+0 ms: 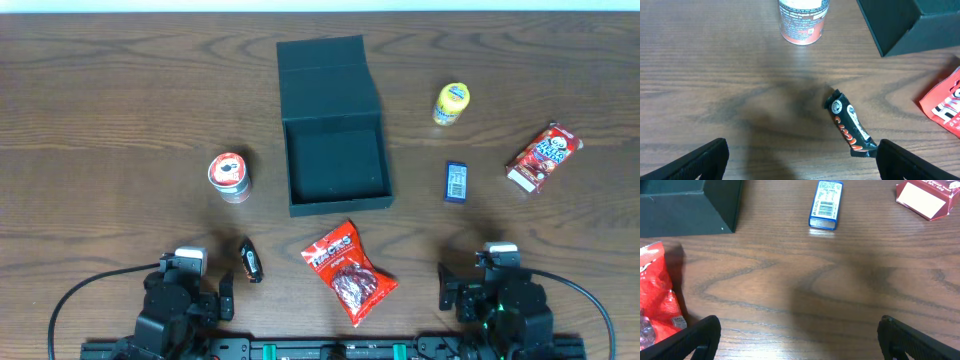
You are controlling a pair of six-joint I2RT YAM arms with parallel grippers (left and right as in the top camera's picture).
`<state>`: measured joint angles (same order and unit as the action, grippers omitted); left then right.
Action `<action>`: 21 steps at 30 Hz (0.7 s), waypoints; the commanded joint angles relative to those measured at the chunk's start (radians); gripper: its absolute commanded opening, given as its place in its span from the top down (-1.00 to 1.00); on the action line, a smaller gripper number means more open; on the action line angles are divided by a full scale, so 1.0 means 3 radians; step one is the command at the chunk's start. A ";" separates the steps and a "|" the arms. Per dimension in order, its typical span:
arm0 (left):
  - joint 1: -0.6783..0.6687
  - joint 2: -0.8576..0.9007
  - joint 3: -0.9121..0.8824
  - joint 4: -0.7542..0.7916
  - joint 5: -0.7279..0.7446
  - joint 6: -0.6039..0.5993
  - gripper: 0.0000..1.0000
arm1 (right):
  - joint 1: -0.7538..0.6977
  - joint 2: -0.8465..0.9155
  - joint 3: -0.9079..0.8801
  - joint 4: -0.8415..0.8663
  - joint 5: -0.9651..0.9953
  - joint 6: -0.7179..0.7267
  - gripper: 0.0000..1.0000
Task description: Pack container
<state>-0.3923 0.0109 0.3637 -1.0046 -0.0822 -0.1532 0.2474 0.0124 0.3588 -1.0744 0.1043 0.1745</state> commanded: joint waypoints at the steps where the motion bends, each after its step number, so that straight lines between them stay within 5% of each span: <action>1: 0.0020 -0.0024 -0.0053 0.0099 -0.0011 -0.0025 -0.91 | -0.0022 -0.0020 -0.0003 -0.0009 -0.0001 -0.0028 -0.98; 9: 0.0020 -0.0024 -0.0053 0.0533 0.0167 -0.0025 -0.90 | -0.0022 -0.0020 -0.0003 0.0284 0.0149 -0.0019 -0.99; 21: 0.0020 -0.0014 0.0201 0.1213 0.0626 -0.0037 -0.90 | -0.0022 -0.0019 0.0003 0.1378 -0.0243 0.0640 -0.98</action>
<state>-0.3923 0.0109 0.3672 -0.6468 0.0753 -0.1577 0.2474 0.0124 0.3569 -0.7086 0.1104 0.3225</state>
